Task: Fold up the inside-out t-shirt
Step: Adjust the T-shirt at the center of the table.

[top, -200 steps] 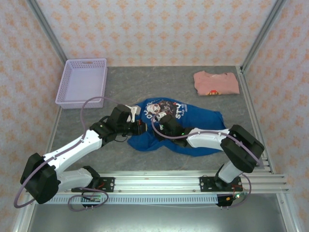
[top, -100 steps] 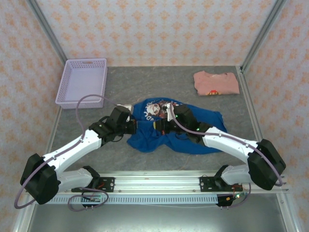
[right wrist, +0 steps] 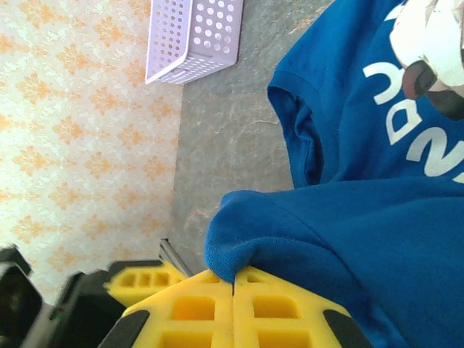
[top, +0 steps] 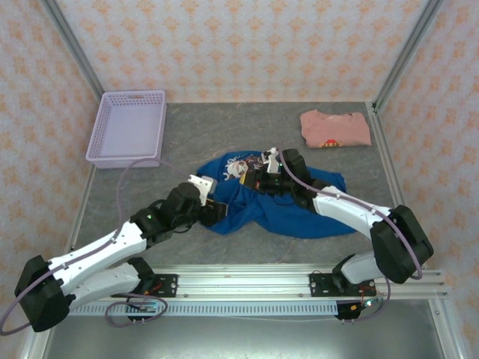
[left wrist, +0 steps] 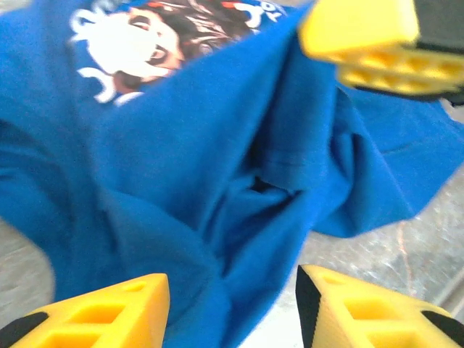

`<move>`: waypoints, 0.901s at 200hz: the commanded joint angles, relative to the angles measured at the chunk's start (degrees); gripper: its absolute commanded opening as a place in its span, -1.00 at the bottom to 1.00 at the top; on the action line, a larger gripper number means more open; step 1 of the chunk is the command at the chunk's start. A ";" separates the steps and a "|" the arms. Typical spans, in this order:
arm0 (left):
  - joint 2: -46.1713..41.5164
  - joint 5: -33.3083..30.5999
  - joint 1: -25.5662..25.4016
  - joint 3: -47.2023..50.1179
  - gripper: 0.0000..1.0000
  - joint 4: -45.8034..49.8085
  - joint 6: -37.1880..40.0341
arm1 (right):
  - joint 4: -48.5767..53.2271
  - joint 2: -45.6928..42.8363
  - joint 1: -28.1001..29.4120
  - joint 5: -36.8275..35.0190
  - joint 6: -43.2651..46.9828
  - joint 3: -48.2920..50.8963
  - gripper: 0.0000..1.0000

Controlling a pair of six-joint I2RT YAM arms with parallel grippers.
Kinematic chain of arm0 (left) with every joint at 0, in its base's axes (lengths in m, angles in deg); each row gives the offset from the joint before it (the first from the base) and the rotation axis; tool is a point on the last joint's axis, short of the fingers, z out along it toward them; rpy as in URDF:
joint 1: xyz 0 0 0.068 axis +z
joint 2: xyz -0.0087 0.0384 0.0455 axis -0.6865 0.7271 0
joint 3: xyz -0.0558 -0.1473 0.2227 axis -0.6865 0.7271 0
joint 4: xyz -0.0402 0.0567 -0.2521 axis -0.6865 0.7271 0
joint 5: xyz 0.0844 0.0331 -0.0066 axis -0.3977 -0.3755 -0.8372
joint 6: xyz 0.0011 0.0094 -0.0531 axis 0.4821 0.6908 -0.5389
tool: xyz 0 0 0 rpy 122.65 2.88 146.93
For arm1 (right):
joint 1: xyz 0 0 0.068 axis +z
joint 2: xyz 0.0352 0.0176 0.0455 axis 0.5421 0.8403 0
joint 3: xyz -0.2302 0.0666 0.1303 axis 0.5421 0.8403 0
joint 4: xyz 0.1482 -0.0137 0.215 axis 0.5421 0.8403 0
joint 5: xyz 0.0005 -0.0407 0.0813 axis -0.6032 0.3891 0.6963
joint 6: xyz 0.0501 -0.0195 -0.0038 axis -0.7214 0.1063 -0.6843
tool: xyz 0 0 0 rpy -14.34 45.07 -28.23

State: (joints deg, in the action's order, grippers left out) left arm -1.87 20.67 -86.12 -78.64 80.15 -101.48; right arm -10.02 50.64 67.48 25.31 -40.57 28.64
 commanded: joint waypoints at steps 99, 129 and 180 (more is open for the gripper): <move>19.62 2.51 -1.01 -9.17 -0.36 -15.33 5.46 | 2.87 -0.01 -1.16 2.13 -3.32 -3.13 -1.00; 18.86 5.43 -0.93 -10.19 -1.00 -13.97 4.76 | 4.57 -1.33 -1.97 0.57 -2.75 -3.22 -1.00; 11.44 11.61 1.24 -18.02 -1.00 -1.34 -10.39 | 24.31 -16.85 -2.32 -17.45 22.82 -1.34 -0.19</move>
State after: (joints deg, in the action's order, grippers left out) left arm 13.78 29.83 -86.03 -90.86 72.06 -102.40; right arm 6.57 44.06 65.01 17.64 -32.52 25.56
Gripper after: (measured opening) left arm 0.044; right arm 0.369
